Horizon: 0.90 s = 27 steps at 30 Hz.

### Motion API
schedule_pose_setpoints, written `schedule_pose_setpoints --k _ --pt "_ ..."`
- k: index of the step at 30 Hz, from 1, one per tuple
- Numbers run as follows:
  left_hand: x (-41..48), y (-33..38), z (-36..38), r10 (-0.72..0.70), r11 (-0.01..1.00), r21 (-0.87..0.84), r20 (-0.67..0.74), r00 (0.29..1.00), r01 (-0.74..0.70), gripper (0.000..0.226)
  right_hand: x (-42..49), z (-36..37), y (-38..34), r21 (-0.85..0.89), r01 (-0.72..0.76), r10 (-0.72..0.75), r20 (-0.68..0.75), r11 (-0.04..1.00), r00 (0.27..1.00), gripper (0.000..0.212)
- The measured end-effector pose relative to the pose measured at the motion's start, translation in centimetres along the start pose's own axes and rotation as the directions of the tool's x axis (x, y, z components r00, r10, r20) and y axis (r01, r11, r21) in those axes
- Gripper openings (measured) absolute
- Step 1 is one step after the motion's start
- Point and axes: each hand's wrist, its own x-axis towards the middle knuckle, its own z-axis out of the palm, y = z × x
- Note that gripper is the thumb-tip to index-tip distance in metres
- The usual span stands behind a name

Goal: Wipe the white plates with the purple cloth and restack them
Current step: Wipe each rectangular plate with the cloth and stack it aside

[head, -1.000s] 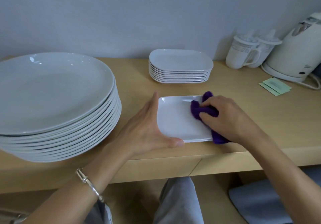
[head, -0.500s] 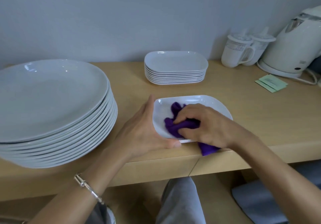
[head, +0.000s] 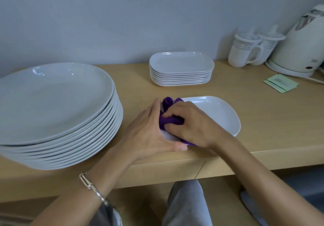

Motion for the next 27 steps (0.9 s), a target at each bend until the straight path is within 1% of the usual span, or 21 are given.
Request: schedule_pose_setpoints --k 1,2,3,4,5,6,8,9,10,11,12,14,15,17,19,21,22,23,24,25,27 --pt "0.0 0.0 -0.1 0.004 1.000 0.001 0.012 1.000 -0.004 0.108 -0.7 -1.0 0.5 0.061 0.002 -0.006 0.073 0.998 0.997 0.016" --pt "0.2 -0.2 -0.1 0.011 1.000 0.010 0.014 1.000 -0.012 0.118 -1.5 -2.1 1.0 0.089 -0.028 0.014 0.146 0.996 0.989 0.019" --pt "0.3 -0.3 0.0 0.018 1.000 0.026 0.009 1.000 -0.018 0.122 -2.3 -3.2 1.7 0.080 -0.076 0.059 0.195 0.994 0.979 0.022" --pt "0.4 -0.4 0.1 0.016 0.999 0.050 0.003 1.000 -0.016 0.122 -2.9 -4.2 2.6 0.047 -0.127 0.116 0.194 0.991 0.974 0.026" --pt "0.4 -0.3 0.2 0.009 0.997 0.072 0.001 1.000 -0.009 0.121 -3.4 -5.1 3.4 0.012 -0.181 0.178 0.148 0.983 0.973 0.029" --pt "0.4 -0.3 0.2 0.006 0.996 0.090 0.000 1.000 -0.006 0.120 -3.7 -5.7 4.0 -0.021 -0.236 0.237 0.065 0.971 0.969 0.028" --pt "0.3 -0.1 0.4 0.013 0.994 0.113 0.005 1.000 -0.014 0.117 -3.1 -5.4 5.0 -0.089 -0.340 0.327 -0.133 0.936 0.935 0.015" --pt "0.4 0.0 0.5 0.018 0.994 0.110 0.007 1.000 -0.019 0.116 -2.3 -4.6 5.1 -0.154 -0.398 0.361 -0.222 0.904 0.906 0.016" --pt "0.6 0.0 0.8 0.017 0.995 0.101 0.011 1.000 -0.018 0.116 -1.3 -3.4 5.0 -0.224 -0.452 0.386 -0.285 0.863 0.877 0.022" --pt "0.8 0.0 0.9 0.008 0.996 0.093 0.018 1.000 -0.010 0.117 -0.4 -2.0 4.4 -0.274 -0.480 0.390 -0.322 0.834 0.862 0.027" --pt "1.0 0.0 1.0 0.003 0.996 0.093 0.023 1.000 -0.005 0.120 0.5 -0.5 3.5 -0.305 -0.459 0.359 -0.332 0.834 0.873 0.030" --pt "1.2 -0.2 1.0 0.021 0.996 0.082 0.046 0.999 -0.025 0.127 1.8 1.6 1.3 -0.326 -0.309 0.231 -0.256 0.893 0.939 0.030" --pt "1.0 -0.2 0.9 0.024 0.999 0.041 0.056 0.998 -0.026 0.131 1.8 2.1 0.3 -0.316 -0.230 0.170 -0.207 0.920 0.963 0.029" --pt "0.7 -0.3 0.6 0.012 1.000 -0.021 0.056 0.998 -0.011 0.140 1.0 1.4 -0.5 -0.224 -0.115 0.088 -0.127 0.968 0.988 0.025" --pt "0.4 -0.3 0.3 -0.003 1.000 -0.028 0.063 0.998 0.005 0.143 -0.8 -0.2 -0.3 -0.051 -0.032 0.032 -0.013 0.998 0.999 0.016" --pt "0.4 -0.3 0.2 -0.016 1.000 0.001 0.090 0.996 0.016 0.149 -2.5 -2.2 0.2 0.073 -0.058 0.047 0.150 0.996 0.988 0.015" --pt "0.6 -0.4 0.3 -0.010 1.000 0.006 0.102 0.995 0.010 0.146 -3.2 -3.2 0.8 0.080 -0.106 0.088 0.203 0.991 0.975 0.019" --pt "0.8 -0.5 0.4 0.006 1.000 0.005 0.099 0.995 -0.006 0.139 -3.8 -4.2 1.4 0.049 -0.162 0.148 0.214 0.986 0.966 0.023" --pt "0.9 -0.5 0.4 0.017 1.000 0.002 0.086 0.996 -0.017 0.133 -4.2 -5.1 2.3 0.005 -0.219 0.215 0.185 0.976 0.959 0.025" --pt "0.9 -0.5 0.4 0.014 1.000 0.005 0.077 0.997 -0.014 0.129 -4.5 -5.8 3.1 -0.027 -0.275 0.276 0.117 0.961 0.954 0.024" --pt "0.8 -0.4 0.3 0.015 1.000 -0.003 0.058 0.998 -0.015 0.117 -3.9 -6.2 4.5 -0.086 -0.382 0.376 -0.079 0.920 0.923 0.009"
